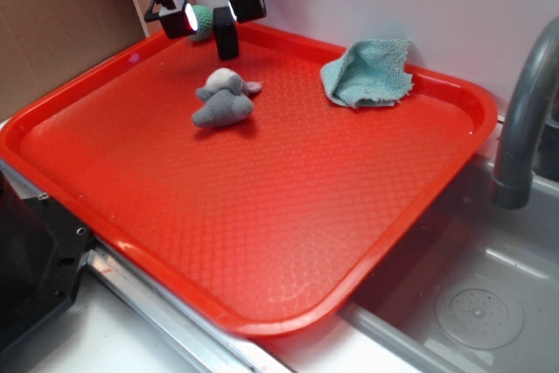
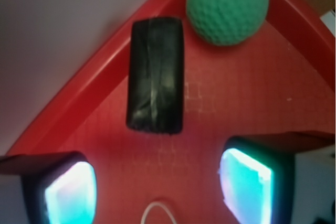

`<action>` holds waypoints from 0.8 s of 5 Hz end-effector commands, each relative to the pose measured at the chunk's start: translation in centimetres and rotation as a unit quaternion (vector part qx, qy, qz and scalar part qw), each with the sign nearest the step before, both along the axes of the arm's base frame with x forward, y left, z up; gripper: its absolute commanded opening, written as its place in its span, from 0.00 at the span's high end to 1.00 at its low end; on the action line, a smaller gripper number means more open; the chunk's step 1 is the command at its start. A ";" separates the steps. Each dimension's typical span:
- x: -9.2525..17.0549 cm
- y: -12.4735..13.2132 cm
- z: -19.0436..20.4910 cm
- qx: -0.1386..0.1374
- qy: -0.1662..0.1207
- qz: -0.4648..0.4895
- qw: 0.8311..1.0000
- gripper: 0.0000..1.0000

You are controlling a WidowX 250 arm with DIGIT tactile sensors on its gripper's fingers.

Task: Grab the black box.

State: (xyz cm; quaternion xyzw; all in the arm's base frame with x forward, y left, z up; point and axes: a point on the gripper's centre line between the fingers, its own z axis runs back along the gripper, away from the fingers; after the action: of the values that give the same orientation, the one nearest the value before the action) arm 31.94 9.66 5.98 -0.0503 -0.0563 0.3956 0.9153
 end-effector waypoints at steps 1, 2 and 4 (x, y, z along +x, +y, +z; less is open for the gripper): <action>1.2 3.0 1.3 -0.010 -0.033 0.049 0.998 0.00; 1.4 3.9 0.6 -0.011 -0.032 0.069 0.997 0.00; 1.7 3.8 -0.5 -0.024 -0.018 0.075 0.997 0.00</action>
State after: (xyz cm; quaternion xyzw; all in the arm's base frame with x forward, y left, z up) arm 32.42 11.96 3.27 -0.0708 -0.0248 0.4460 0.8919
